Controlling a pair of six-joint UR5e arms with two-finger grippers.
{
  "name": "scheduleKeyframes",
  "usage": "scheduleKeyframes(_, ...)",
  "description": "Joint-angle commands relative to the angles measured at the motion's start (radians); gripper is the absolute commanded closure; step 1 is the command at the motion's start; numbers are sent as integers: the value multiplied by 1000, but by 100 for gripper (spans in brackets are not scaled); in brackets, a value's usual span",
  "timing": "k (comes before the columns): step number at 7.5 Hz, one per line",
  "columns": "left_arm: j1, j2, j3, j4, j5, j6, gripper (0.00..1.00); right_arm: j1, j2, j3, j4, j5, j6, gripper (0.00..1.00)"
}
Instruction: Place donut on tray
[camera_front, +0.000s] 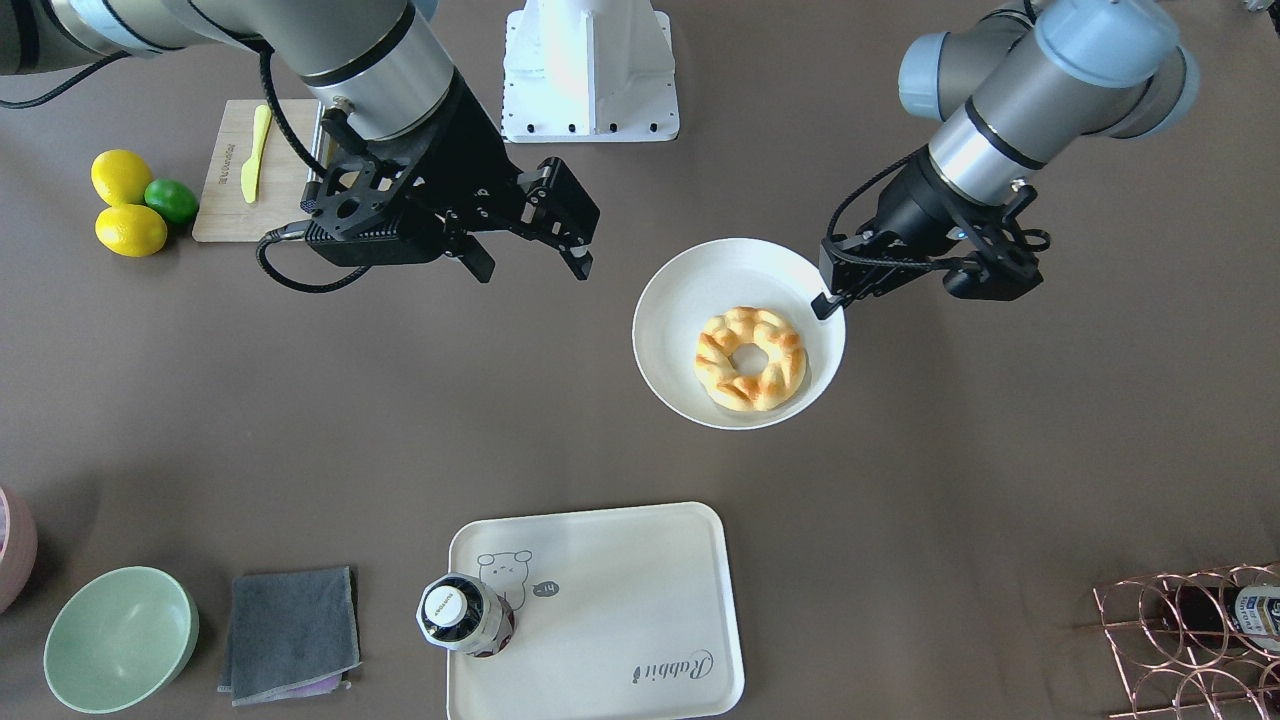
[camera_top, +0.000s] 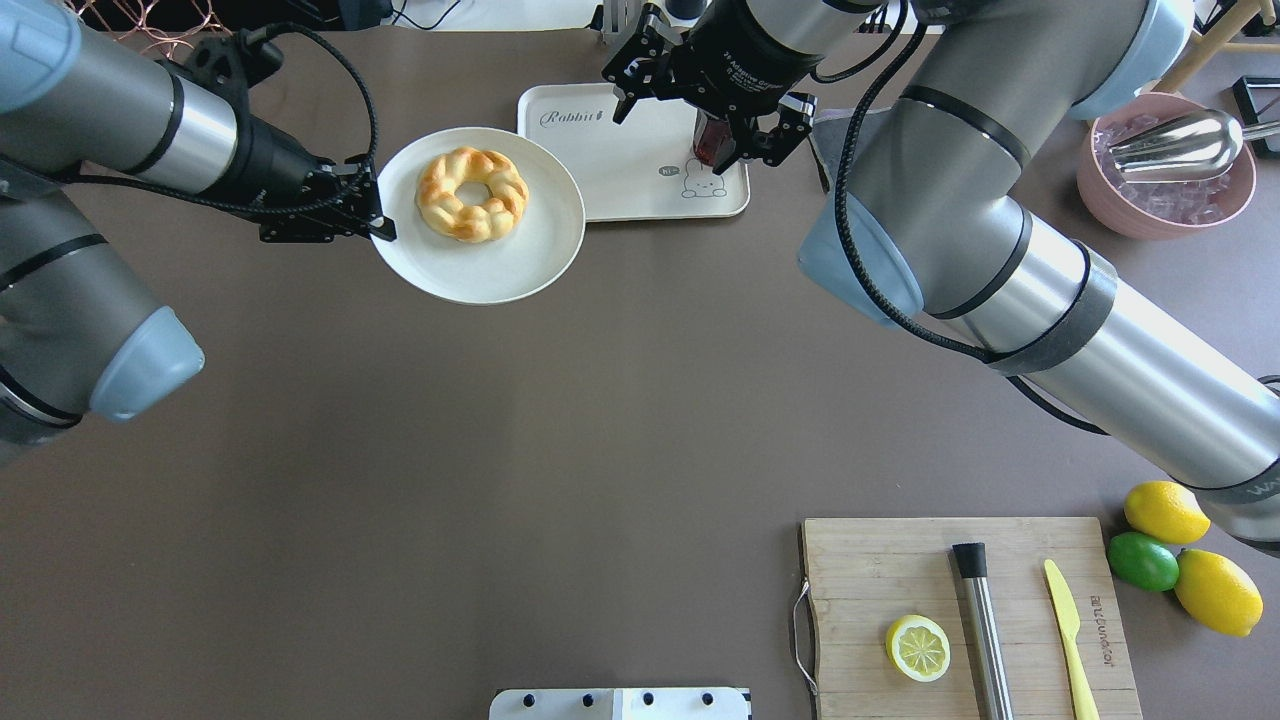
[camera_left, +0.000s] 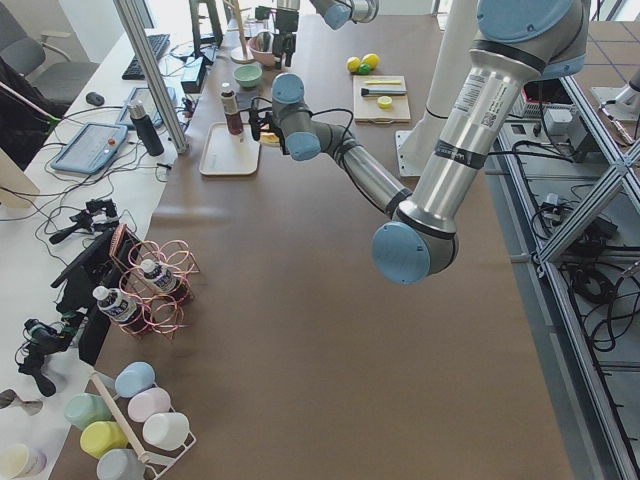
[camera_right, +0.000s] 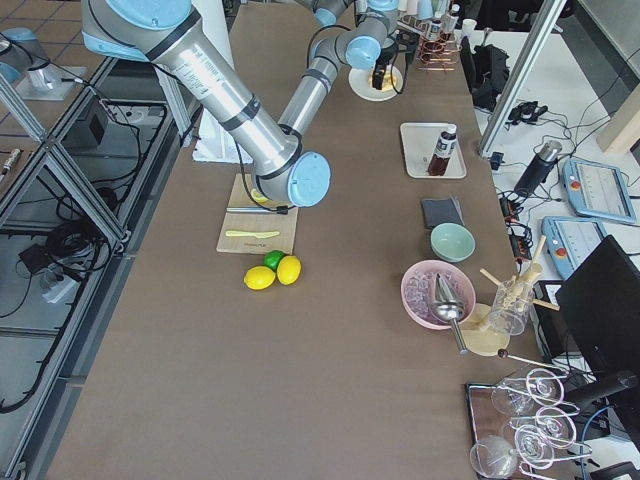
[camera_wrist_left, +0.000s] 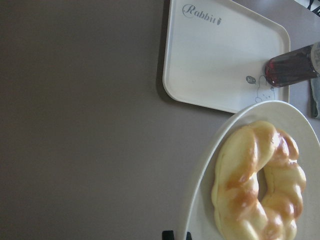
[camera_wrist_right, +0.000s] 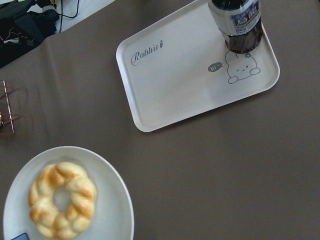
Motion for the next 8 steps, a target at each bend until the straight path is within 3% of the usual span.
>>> scheduleKeyframes(1,-196,59,40,32,-185,149,100,46,-40,-6,-5,15,-69,0)
scheduleKeyframes(2,-213,53,72,34,-185,153,100,70,-60,-12,-8,14,-114,0)
scheduleKeyframes(5,-241,-52,114,188,-182,144,100,193,-192,-12,-118,18,-492,0)
scheduleKeyframes(8,-221,-189,244,179,-162,31,100,345,-298,-15,-282,18,-924,0)
